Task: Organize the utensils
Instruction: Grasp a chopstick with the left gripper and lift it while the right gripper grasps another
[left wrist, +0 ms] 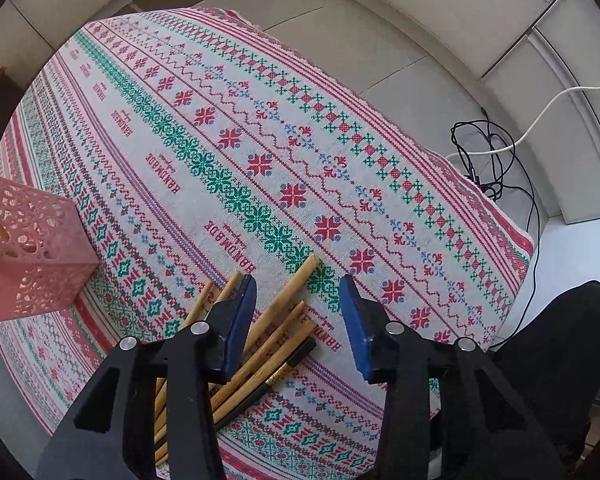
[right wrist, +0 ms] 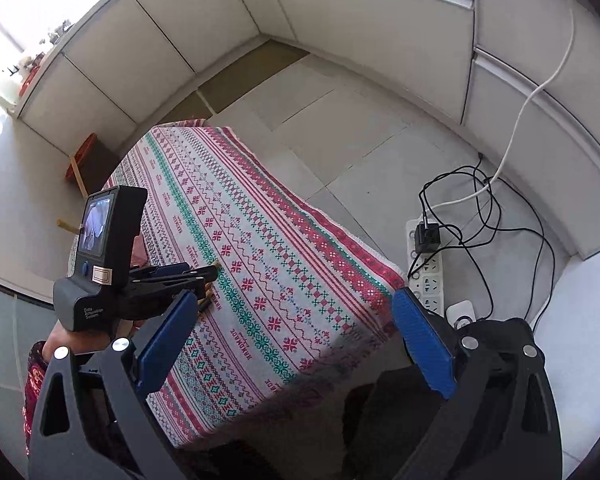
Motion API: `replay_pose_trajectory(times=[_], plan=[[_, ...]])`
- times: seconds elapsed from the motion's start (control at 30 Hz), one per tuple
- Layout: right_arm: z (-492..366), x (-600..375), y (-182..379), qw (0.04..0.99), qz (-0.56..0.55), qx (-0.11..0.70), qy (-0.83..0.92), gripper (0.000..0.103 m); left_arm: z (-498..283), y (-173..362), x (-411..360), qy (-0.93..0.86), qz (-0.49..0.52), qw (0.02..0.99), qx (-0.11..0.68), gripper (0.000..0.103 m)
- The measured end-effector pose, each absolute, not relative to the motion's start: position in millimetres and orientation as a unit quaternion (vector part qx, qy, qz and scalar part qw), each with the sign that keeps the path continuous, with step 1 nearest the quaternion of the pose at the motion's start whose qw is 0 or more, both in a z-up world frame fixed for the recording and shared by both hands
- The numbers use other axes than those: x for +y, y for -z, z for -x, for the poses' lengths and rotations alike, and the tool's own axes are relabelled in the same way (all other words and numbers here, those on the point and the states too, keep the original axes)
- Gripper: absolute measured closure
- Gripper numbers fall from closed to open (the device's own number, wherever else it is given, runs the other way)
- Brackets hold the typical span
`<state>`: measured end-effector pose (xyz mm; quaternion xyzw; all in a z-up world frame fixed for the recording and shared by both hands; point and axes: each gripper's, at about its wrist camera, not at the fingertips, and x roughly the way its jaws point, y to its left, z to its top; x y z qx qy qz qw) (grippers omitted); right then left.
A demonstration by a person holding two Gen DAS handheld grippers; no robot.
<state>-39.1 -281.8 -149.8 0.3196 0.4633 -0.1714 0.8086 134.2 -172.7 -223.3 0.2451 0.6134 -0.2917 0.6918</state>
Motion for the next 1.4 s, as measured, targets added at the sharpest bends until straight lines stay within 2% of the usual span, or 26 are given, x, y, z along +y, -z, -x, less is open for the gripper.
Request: replay_pose_trajectory(times=[0.1,0.27,0.3,0.37,0.47,0.7,0.8,0.93,1.07,1.17,1.4], plan=[[39.2,-286.1,153.5,0.802,-0.330,0.466,0.174,0.008,-140.3,234.8,-176.0,0.285,-0.247,0.688,0.620,0.072],[37.1,-283.9,157.9,0.797,-0.332,0.474,0.174,0.008,-138.5,242.8,-175.2,0.292,-0.255,0.689,0.612,0.078],[36.5,-282.7,159.2,0.795,-0.333,0.476,0.174,0.008,-138.0,242.4,-174.4,0.293,-0.255,0.691,0.609,0.085],[35.8,-281.6,161.3,0.792,-0.336,0.479,0.173,0.008,-135.0,240.6,-172.2,0.293,-0.259,0.699,0.599,0.087],[32.1,-277.8,167.9,0.784,-0.344,0.488,0.172,0.008,-127.0,231.5,-159.8,0.286,-0.273,0.721,0.569,0.096],[2.7,-259.6,199.8,0.745,-0.375,0.529,0.156,0.010,-95.9,167.0,-94.1,0.287,-0.241,0.782,0.498,0.097],[-17.1,-239.1,216.8,0.723,-0.382,0.555,0.150,0.022,-73.2,133.8,-56.2,0.288,-0.208,0.809,0.468,0.097],[-42.5,-211.2,237.9,0.696,-0.396,0.584,0.134,0.046,-48.2,99.6,-10.8,0.290,-0.160,0.838,0.433,0.097],[-60.9,-195.7,242.7,0.688,-0.424,0.575,0.126,0.060,-32.1,89.5,20.4,0.294,-0.117,0.851,0.418,0.097],[-69.9,-183.3,245.1,0.683,-0.430,0.577,0.125,0.068,-27.3,76.4,31.5,0.308,-0.100,0.858,0.399,0.097],[-83.4,-168.5,261.7,0.673,-0.401,0.594,0.185,0.069,-26.6,67.1,49.3,0.321,-0.069,0.865,0.381,0.097]])
